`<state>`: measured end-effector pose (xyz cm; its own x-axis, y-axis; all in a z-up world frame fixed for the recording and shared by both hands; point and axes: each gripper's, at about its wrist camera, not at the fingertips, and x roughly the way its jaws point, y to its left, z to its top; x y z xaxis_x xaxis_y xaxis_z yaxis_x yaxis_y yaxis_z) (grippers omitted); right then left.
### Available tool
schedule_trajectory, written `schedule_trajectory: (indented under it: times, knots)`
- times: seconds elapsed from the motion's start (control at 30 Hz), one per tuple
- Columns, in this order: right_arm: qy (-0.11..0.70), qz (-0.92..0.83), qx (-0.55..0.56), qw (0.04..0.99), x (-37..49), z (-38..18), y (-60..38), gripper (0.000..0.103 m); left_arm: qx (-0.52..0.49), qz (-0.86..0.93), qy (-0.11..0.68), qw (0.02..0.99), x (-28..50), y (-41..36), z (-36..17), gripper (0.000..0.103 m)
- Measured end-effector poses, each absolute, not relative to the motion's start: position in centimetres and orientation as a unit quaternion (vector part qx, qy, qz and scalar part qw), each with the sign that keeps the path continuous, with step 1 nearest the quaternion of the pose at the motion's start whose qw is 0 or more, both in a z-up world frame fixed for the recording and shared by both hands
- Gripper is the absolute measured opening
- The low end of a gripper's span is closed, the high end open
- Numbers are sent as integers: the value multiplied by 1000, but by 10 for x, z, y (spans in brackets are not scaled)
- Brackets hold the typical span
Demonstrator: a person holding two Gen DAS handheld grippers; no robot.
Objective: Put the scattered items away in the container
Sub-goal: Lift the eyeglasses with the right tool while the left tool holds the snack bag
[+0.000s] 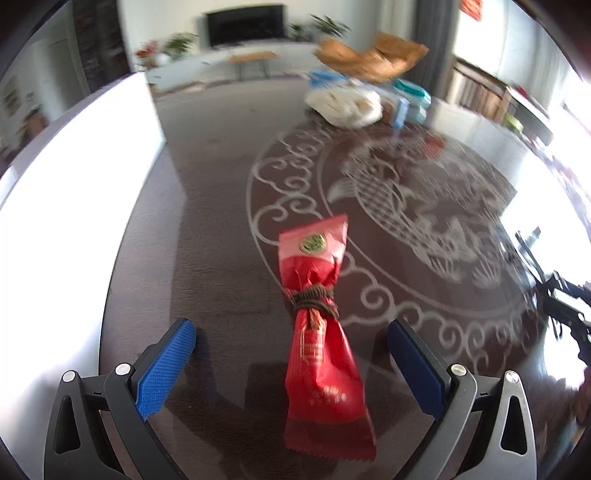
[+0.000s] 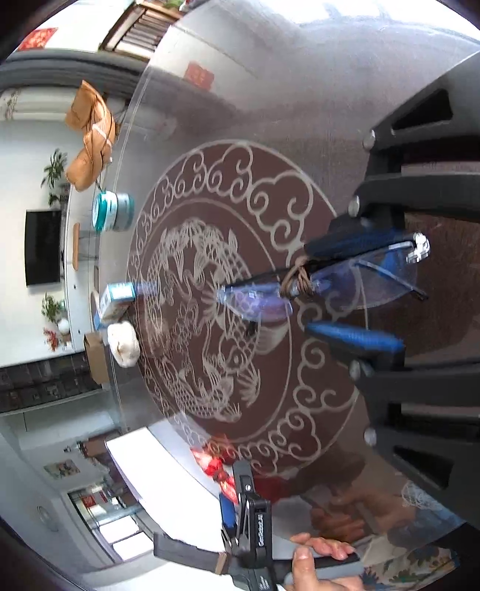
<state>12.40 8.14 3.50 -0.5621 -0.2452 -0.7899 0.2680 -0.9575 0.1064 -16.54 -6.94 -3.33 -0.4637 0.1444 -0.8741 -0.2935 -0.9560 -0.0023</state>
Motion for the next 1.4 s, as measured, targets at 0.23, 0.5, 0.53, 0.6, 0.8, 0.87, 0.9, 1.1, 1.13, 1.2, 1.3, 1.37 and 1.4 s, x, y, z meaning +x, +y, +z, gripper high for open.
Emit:
schedule_trajectory:
  times: [0.23,0.5,0.53,0.6,0.8,0.87,0.9,1.1,1.13,1.2,1.3,1.37,1.4]
  knots:
    - [26,-868,468,160,119,35,75,74,-537,825,96,146,-177,-66,-33,103]
    - [71,-837,507,191,94,49,73,64,-529,826,108,164,-181,-36,-27,69]
    - [81,-832,515,192,91,49,71,53,-526,827,108,167,-182,-32,-24,61]
    - [98,-821,532,182,85,47,70,23,-527,825,108,172,-184,-27,-19,19]
    - [59,-835,517,178,93,73,80,17,-491,842,90,205,-162,-27,22,17]
    - [60,-841,507,181,100,84,78,17,-480,847,96,210,-150,-25,34,17]
    - [62,-842,503,183,103,87,75,17,-475,848,96,212,-146,-26,39,17]
    - [52,-849,489,191,109,99,57,17,-464,854,80,222,-132,-41,62,17]
    - [51,-850,486,194,110,102,53,17,-463,855,77,221,-131,-45,66,17]
    - [56,-852,482,196,110,106,47,17,-461,857,76,218,-127,-56,73,17]
    - [64,-848,486,202,109,105,44,17,-459,859,78,214,-116,-68,80,17]
    - [59,-841,495,211,109,103,49,18,-459,859,77,213,-109,-73,82,17]
    - [49,-836,500,219,108,103,53,21,-459,859,78,213,-106,-75,82,17]
